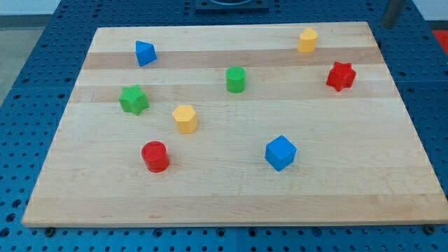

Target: Slide the yellow heart towards center

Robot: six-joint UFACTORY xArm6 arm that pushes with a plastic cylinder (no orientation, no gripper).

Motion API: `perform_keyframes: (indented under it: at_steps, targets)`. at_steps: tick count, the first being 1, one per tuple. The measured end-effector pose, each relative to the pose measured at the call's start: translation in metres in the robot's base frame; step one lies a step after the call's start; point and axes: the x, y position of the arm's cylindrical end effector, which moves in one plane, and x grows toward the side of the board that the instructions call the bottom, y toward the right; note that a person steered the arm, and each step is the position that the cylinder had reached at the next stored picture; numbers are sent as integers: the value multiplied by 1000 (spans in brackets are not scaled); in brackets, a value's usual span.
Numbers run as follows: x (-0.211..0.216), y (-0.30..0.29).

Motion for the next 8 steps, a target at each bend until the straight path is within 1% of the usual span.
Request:
perform_keyframes:
  at_steps: [1,2,3,4,6,7,8]
  targets:
    - [0,-3]
    - [0,-44]
    - [3,-99]
    - [3,-100]
    - [25,-119]
    - [25,-134]
    - [25,-170]
